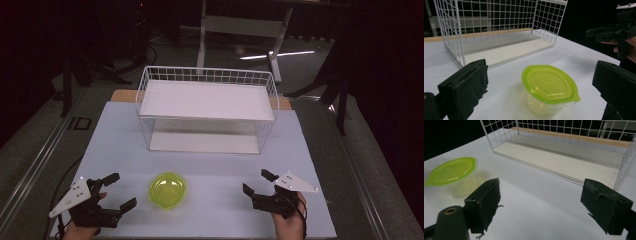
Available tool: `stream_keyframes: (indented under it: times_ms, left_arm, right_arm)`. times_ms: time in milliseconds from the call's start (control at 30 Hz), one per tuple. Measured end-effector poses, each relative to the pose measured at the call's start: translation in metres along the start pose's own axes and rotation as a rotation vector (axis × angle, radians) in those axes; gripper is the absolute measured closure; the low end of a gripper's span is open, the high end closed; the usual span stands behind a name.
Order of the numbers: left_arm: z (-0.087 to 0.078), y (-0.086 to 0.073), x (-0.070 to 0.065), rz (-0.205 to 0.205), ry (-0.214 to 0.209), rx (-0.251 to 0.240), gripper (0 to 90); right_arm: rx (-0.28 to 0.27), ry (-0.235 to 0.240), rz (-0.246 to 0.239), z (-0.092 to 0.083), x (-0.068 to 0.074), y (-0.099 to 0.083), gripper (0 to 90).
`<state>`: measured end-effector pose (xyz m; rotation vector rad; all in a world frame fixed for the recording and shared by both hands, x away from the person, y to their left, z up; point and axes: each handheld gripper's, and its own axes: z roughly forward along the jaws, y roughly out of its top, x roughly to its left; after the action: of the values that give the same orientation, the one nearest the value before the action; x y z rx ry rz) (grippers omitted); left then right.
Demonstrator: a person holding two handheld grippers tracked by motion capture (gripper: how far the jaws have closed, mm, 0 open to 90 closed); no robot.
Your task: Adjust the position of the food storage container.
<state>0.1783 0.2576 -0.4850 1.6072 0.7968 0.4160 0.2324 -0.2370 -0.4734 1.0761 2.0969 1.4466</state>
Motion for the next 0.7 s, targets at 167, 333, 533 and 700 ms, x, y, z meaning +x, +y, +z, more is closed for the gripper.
stream_keyframes:
  times_ms: [167,333,533,700]
  left_arm:
    - [-0.001,0.002,-0.002,-0.005,0.012,0.008,1.0]
    - [-0.004,0.011,-0.011,0.005,0.068,0.058,1.0]
    - [-0.003,0.011,-0.016,-0.021,0.04,0.089,1.0]
    - [-0.001,0.007,-0.018,-0.009,0.065,0.149,21.3]
  right_arm:
    - [0.001,0.002,0.004,-0.001,0.0,0.0,15.8]
    - [-0.003,0.008,0.002,-0.002,0.001,0.001,15.8]
    - [-0.007,0.014,0.01,-0.002,0.001,0.001,15.9]
    - [-0.01,0.025,0.011,-0.004,0.002,0.002,15.9]
